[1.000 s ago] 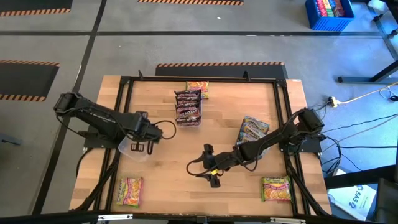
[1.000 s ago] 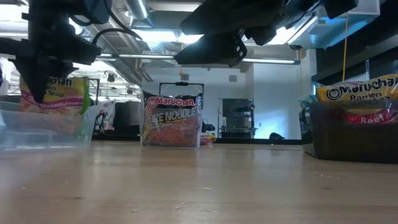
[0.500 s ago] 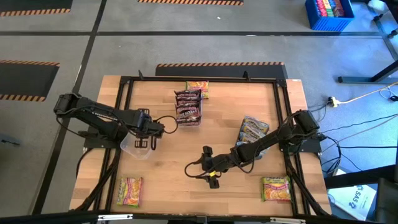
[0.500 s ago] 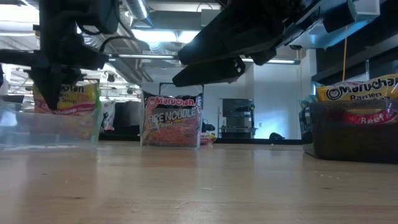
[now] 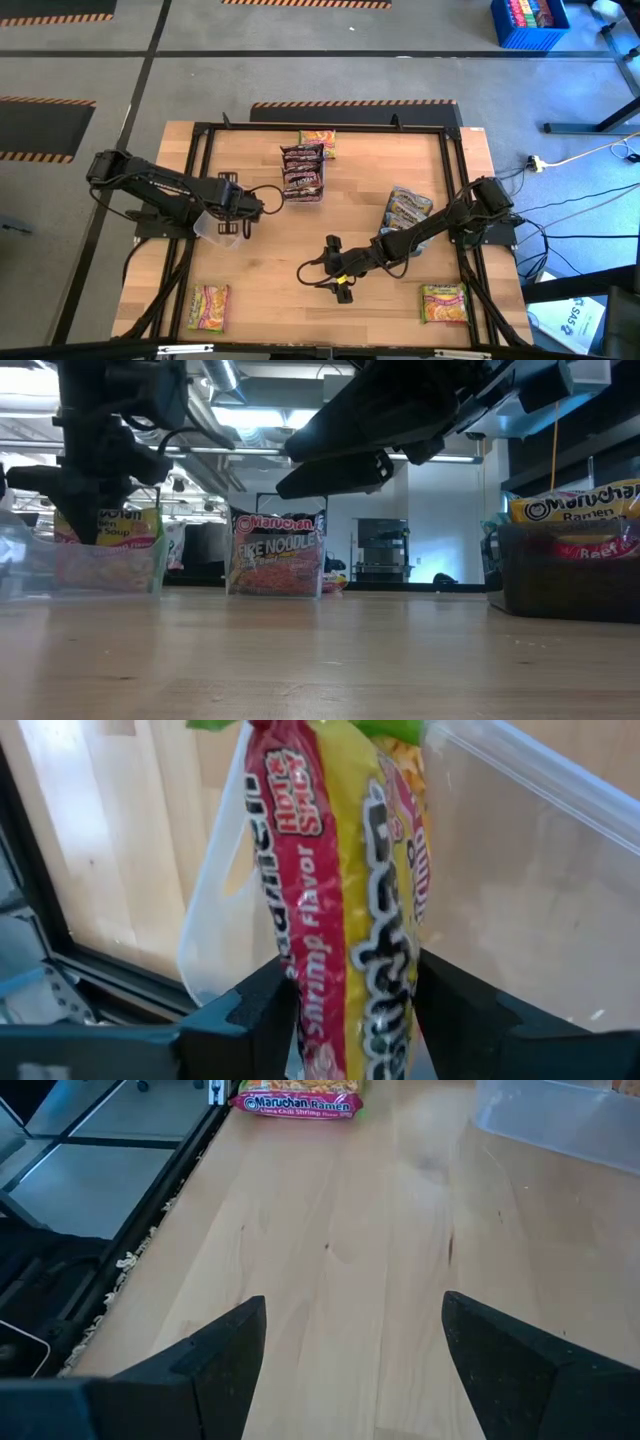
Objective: Sort Maruchan noodles
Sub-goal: Put the green noodle pack into the left transparent bin
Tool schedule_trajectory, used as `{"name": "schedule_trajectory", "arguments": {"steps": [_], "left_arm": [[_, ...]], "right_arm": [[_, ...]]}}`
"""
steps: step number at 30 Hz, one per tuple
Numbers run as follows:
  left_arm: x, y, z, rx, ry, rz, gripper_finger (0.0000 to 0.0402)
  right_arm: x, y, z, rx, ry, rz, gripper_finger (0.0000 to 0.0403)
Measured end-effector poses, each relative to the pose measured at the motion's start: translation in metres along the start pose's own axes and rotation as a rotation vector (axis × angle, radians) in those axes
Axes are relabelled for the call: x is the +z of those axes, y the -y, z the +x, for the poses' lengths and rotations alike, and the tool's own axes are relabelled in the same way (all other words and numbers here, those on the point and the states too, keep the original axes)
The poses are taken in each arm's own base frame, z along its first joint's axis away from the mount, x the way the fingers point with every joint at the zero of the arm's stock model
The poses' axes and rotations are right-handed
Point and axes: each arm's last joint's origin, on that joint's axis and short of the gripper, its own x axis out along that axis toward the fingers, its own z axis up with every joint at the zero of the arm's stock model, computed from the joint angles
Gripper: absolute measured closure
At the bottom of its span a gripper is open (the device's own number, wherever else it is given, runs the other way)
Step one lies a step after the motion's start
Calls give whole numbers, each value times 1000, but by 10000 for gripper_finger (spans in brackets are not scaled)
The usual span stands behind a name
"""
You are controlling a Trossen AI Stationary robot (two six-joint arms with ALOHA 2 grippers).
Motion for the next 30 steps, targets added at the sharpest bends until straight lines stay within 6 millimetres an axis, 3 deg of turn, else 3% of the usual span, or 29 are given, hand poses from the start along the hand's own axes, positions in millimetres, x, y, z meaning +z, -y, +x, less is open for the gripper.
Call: {"name": "schedule_trajectory", "arguments": {"steps": [9,30], "left_arm": [[5,-4,-11,38,30,-5,218],[4,-9,-13,231,54,6,219]], "right_arm": [[0,0,0,0,1,0,120],[0,-1,0,2,0,-1,120]]}}
